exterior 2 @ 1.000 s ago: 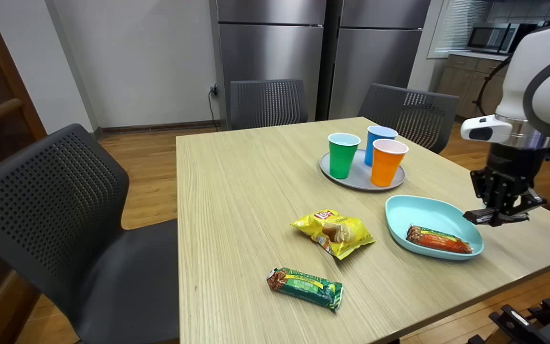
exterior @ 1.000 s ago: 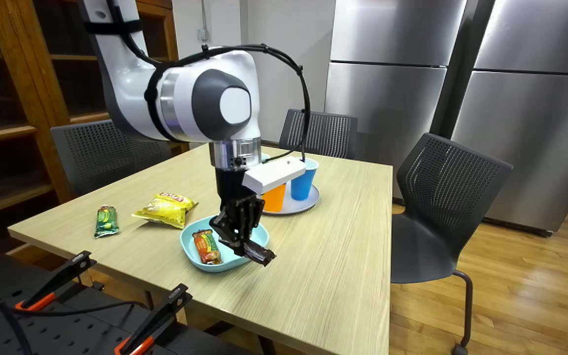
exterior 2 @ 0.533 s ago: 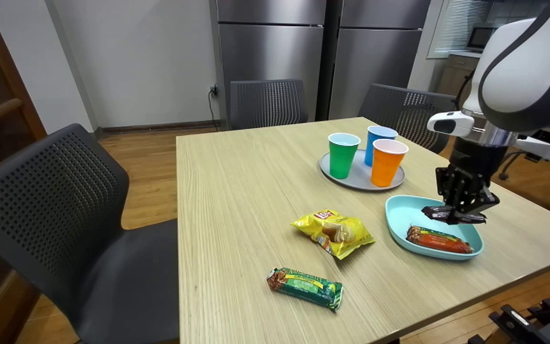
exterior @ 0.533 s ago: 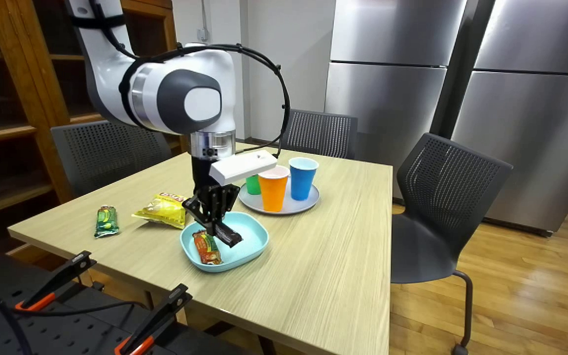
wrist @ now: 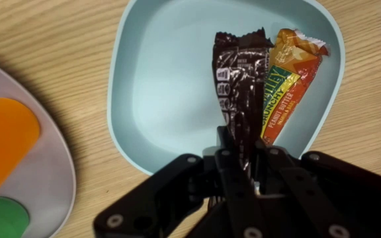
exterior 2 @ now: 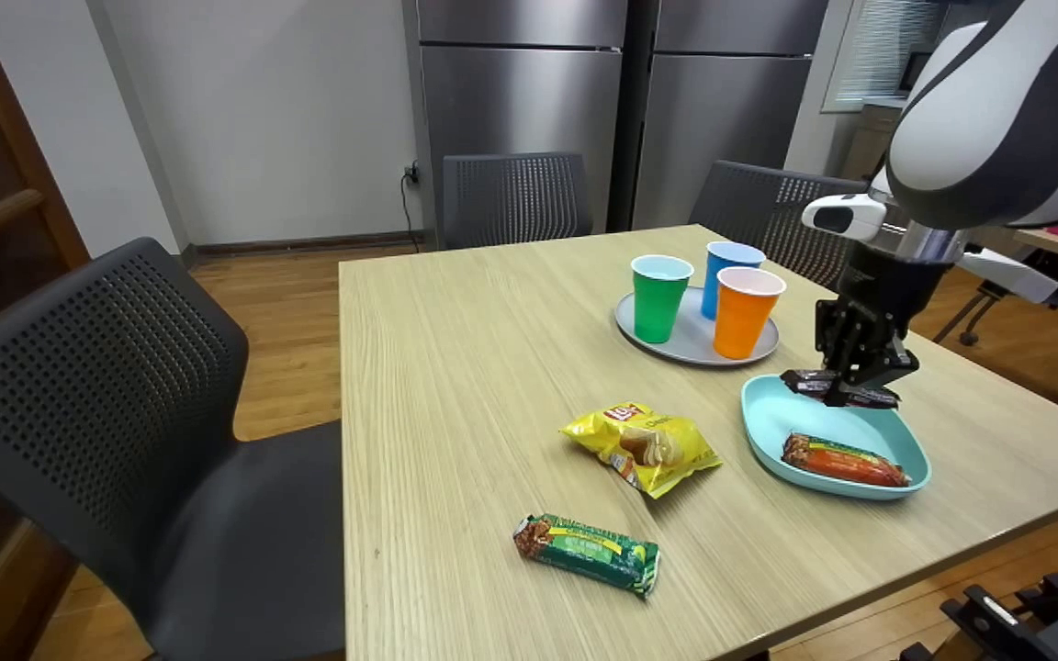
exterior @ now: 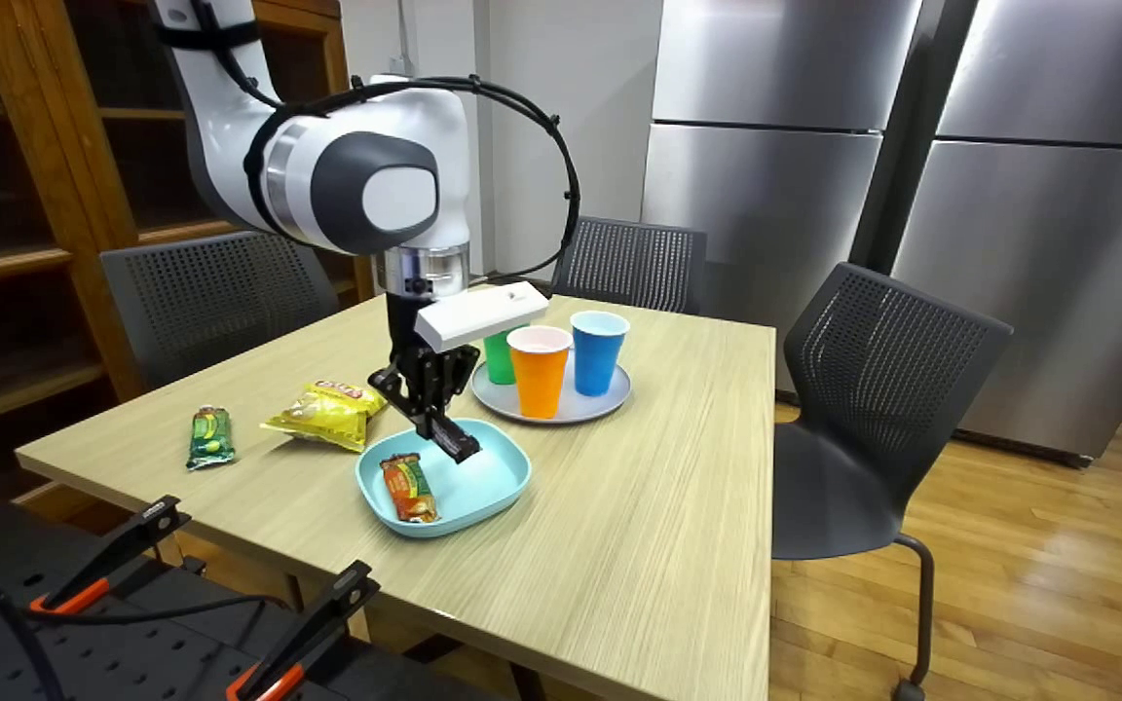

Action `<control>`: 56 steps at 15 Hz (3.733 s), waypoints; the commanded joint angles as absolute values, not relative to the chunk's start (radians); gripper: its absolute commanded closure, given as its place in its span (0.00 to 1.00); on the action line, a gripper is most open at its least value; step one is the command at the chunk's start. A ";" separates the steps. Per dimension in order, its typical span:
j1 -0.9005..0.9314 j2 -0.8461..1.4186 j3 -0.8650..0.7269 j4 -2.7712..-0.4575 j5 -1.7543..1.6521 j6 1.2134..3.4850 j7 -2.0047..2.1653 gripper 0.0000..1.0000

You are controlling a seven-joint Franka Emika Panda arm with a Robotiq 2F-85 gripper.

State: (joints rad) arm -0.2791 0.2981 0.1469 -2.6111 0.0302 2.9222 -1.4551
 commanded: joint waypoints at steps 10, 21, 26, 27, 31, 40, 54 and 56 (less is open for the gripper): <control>-0.331 0.358 0.158 -2.556 0.027 2.922 -1.471 0.58; -0.328 0.244 0.157 -2.702 -0.025 2.934 -1.543 0.00; -0.332 0.142 0.198 -2.800 0.004 2.939 -1.662 0.00; -0.318 0.125 0.197 -2.812 0.011 2.939 -1.666 0.00; -0.264 0.162 0.152 -2.783 0.008 2.923 -1.663 0.00; -0.250 0.154 0.174 -2.789 0.059 2.929 -1.659 0.00; -0.110 0.195 0.326 -2.745 0.376 3.024 -1.473 0.00; -0.015 0.209 0.240 -2.746 0.245 3.050 -1.309 0.00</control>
State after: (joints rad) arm -0.1336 0.1888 0.3374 -2.7411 0.3829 2.9885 -1.5018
